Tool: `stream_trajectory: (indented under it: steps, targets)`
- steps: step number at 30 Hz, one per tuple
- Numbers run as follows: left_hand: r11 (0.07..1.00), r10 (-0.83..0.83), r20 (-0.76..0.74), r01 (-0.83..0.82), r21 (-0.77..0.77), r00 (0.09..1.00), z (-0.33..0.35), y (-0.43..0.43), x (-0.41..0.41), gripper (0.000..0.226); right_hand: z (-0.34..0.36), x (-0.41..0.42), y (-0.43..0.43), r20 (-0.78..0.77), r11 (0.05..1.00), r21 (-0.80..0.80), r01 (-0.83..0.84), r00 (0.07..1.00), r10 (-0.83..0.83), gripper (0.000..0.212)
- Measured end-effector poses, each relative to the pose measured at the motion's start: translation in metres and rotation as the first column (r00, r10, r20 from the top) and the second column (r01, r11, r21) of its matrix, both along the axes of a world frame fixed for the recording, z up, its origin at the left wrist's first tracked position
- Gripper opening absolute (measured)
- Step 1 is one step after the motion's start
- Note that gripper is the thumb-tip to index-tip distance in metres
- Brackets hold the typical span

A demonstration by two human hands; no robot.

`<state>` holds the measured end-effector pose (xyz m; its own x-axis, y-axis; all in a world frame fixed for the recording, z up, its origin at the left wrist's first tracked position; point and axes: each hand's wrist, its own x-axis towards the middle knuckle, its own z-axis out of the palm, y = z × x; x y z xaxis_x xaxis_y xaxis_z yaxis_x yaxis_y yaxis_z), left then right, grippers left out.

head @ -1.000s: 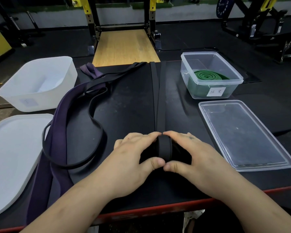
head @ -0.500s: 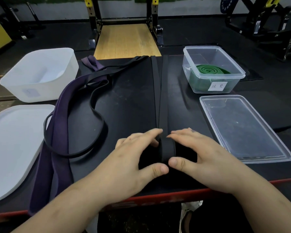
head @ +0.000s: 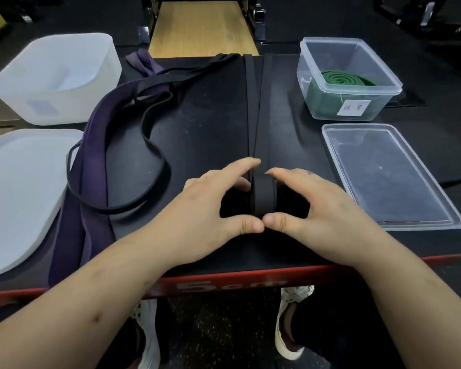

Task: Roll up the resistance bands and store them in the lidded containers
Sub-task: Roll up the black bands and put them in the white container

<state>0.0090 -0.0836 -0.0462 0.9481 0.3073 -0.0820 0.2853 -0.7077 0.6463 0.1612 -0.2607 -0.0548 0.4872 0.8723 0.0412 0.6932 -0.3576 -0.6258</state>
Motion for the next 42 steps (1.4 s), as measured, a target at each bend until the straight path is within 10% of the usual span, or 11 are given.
stream_trajectory:
  steps: [9,14,30,42]
  targets:
    - [0.999,-0.035,0.024,0.034,0.035,0.999,0.0,-0.006,-0.002,0.057,0.008,-0.001,-0.004,-0.088,0.995,0.035,-0.097,0.991,0.099,0.037]
    - [0.997,-0.052,0.023,0.05,0.063,0.998,-0.006,-0.004,0.002,0.07,0.007,-0.004,-0.012,-0.088,1.0,0.018,-0.001,0.996,0.003,0.067]
    - [0.999,-0.016,-0.024,0.017,0.046,1.0,-0.002,0.001,0.01,0.09,0.008,0.001,-0.002,-0.099,0.999,-0.054,-0.008,0.995,0.002,0.073]
    - [0.996,-0.012,0.065,0.007,0.084,0.998,-0.005,0.005,0.015,0.066,0.006,0.008,0.004,-0.098,1.0,-0.002,0.017,0.995,-0.017,0.086]
